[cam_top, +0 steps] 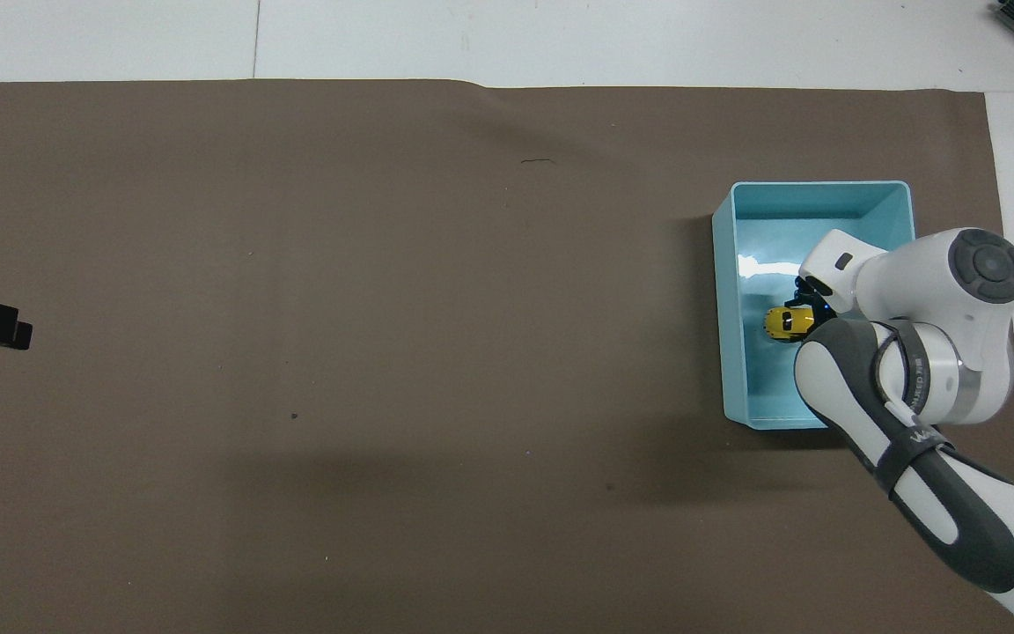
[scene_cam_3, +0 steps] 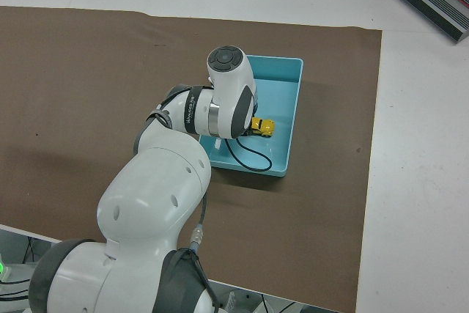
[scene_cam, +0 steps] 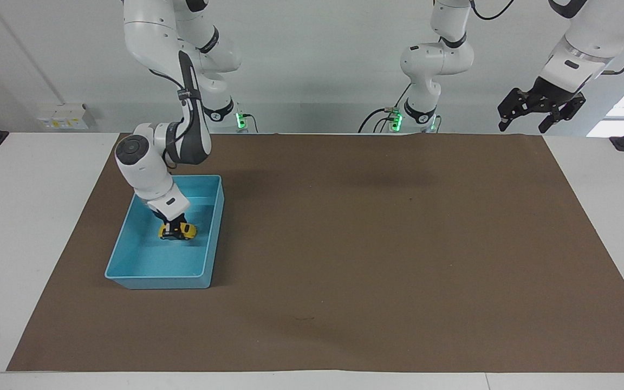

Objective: Wind up and store yellow beetle car
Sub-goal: 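Lower the car onto the box floor and open the right gripper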

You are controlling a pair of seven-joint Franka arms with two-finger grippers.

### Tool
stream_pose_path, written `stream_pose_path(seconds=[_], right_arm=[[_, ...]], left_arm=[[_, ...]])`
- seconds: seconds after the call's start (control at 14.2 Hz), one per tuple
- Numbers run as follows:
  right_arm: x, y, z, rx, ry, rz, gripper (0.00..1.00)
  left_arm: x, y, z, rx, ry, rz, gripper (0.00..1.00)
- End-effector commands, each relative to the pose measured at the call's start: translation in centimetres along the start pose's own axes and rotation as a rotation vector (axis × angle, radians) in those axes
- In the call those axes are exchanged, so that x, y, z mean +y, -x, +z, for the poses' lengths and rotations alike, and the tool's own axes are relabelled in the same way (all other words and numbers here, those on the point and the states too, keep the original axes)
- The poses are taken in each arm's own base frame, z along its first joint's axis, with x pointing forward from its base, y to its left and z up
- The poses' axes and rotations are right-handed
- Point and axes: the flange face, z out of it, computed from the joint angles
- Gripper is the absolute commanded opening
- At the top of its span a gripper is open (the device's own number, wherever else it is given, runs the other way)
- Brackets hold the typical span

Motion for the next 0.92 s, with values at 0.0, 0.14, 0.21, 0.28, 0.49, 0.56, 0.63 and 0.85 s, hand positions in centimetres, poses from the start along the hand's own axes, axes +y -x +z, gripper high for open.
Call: stream_pose_path(seconds=[0.0,0.14,0.21,0.28,0.49,0.56,0.63,0.85], right_arm=[[0.1,0.3,1.2,0.000,0.002,-0.019,0.50],[0.6,-0.3,-0.2,0.004,0.001,-0.017,0.95],[0.9,-0.4,-0.8,0.005,-0.011,-0.019,1.00],[1.1,-0.3,-1.4,0.006,-0.018,-0.019,1.00],[1.2,0.1,-2.9,0.008,-0.018,-0.009,1.00],[1.0,0.2,-3.6,0.011,-0.018,-0.004,1.00],[0.9,0.3,-4.3,0.010,-0.015,-0.001,1.00],[1.1,0.6,-5.9,0.013,-0.027,0.003,1.00]], left_arm=[[-0.2,0.9,-0.2,0.001,0.005,-0.008,1.00],[-0.1,0.9,-0.2,0.001,0.005,-0.007,1.00],[0.0,0.9,-0.2,0.001,0.004,-0.005,1.00],[-0.1,0.9,-0.2,0.001,0.005,-0.007,1.00],[-0.1,0.9,-0.2,0.001,0.005,-0.007,1.00],[-0.1,0.9,-0.2,0.001,0.005,-0.007,1.00],[-0.1,0.8,-0.2,0.001,0.005,-0.008,1.00],[-0.1,0.9,-0.2,0.001,0.005,-0.007,1.00]])
